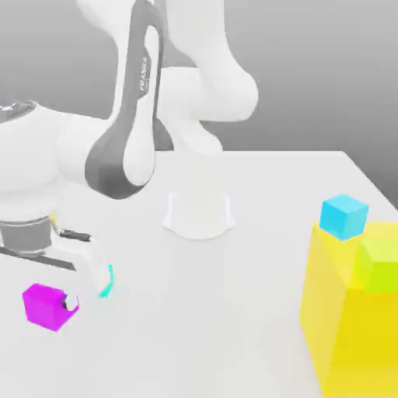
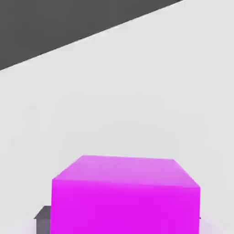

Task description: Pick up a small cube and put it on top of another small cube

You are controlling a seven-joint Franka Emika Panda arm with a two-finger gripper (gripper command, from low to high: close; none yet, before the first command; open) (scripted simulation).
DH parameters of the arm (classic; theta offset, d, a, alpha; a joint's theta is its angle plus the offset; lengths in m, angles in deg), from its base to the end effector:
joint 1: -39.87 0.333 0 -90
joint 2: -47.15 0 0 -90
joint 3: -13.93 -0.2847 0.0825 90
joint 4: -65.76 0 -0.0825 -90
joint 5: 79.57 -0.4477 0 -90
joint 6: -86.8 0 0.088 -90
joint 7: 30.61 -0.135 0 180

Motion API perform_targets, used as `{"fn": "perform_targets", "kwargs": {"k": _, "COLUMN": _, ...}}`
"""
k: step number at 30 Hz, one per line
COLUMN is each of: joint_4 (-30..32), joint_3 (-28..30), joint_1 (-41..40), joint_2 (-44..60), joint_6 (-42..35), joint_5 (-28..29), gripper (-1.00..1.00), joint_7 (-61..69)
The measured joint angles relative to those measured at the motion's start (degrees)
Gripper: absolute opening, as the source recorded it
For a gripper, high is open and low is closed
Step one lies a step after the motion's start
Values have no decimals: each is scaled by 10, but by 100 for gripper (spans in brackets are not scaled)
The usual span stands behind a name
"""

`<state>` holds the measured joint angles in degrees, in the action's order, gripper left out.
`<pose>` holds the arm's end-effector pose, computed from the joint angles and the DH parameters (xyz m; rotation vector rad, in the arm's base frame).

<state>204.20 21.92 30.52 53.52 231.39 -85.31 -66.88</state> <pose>0.5023 -0.1586 0.1537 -2.7081 1.5087 0.0141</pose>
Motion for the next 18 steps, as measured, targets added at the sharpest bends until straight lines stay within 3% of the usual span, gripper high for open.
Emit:
{"fn": "perform_targets", "kwargs": {"k": 10, "joint_4": -164, "joint_3": -126, "joint_1": 268, "joint_2": -92, "joint_6": -252, "joint_5": 40, "gripper": -100, "joint_7": -157}}
{"fn": "perform_targets", "kwargs": {"k": 14, "joint_4": -150, "joint_3": -136, "joint_1": 292, "joint_2": -80, "joint_6": -228, "joint_5": 51, "gripper": -100, "joint_7": -184}}
{"fn": "perform_targets", "kwargs": {"k": 15, "joint_4": -139, "joint_3": -136, "joint_1": 292, "joint_2": -73, "joint_6": -210, "joint_5": 52, "gripper": 100, "joint_7": -185}}
{"fn": "perform_targets", "kwargs": {"k": 18, "joint_4": -139, "joint_3": -136, "joint_1": 292, "joint_2": -73, "joint_6": -210, "joint_5": 52, "gripper": 100, "joint_7": -185}}
